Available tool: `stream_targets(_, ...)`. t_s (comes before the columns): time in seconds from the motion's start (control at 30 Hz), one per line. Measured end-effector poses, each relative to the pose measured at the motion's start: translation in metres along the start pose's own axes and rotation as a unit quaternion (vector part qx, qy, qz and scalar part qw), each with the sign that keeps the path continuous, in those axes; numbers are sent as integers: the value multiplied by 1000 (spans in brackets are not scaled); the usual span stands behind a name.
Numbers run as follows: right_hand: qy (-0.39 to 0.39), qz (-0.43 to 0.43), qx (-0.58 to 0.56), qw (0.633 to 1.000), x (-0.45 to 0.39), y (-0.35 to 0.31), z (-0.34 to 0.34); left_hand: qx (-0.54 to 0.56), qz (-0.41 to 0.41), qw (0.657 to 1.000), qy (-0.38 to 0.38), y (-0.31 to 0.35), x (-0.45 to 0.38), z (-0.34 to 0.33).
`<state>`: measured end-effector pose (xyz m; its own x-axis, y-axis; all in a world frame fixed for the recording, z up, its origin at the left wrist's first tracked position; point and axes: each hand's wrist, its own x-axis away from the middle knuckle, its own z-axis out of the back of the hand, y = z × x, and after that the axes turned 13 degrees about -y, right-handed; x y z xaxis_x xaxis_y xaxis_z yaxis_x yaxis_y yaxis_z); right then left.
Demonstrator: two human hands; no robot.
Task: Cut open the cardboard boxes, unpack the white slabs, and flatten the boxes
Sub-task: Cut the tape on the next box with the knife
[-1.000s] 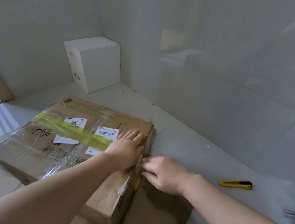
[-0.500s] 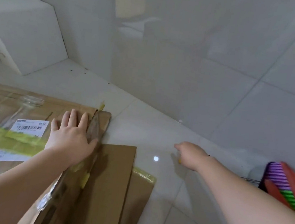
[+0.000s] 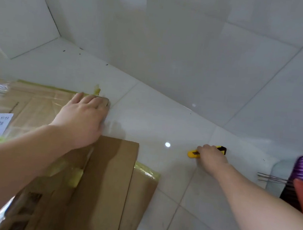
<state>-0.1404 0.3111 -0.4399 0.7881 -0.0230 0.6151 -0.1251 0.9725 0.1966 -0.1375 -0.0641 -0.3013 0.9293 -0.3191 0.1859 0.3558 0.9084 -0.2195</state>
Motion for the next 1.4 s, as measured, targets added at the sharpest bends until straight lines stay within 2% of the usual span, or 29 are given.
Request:
stream_targets(0.13,8,-21,2,1000,-13,-5,-7,-25,38,999,-25,-18,7,0)
stream_targets(0.3,61,-4,32,998,-16,-28,12,-17,38,999,-11,-19,11,-6)
stream_targets(0.47,63,88,-157,982,-3,-72,48,30,17,999,-2,-16,24,-2)
stream_targets(0.6,81,180,-235,952,20,-108,94,36,-22,999,-13,-23,47,5)
stream_targets(0.7,22,251,-379,891,49,-137,127,61,-12,998,-7,-37,67,14)
stream_targets(0.8,-34,300,-437,847,84,-162,156,72,-4,997,21,-48,90,27)
stream_targets(0.93,-111,396,-384,827,137,-187,186,6,-81,995,63,-56,119,54)
stream_targets(1.0,-109,429,-369,817,164,-201,193,-34,-116,987,101,-56,129,65)
stream_targets(1.07,-89,446,-373,809,184,-217,196,-39,-136,985,102,-54,135,69)
stream_targets(1.17,-100,464,-403,783,204,-230,197,1,-120,991,62,-58,141,66)
stream_targets(1.27,-171,467,-410,765,215,-225,200,-8,-108,993,49,-72,147,60)
stream_targets(1.33,-184,464,-415,761,220,-227,200,-1,-113,991,70,-78,150,58)
stream_targets(1.4,-147,446,-450,760,222,-237,196,15,-110,986,122,-83,155,59)
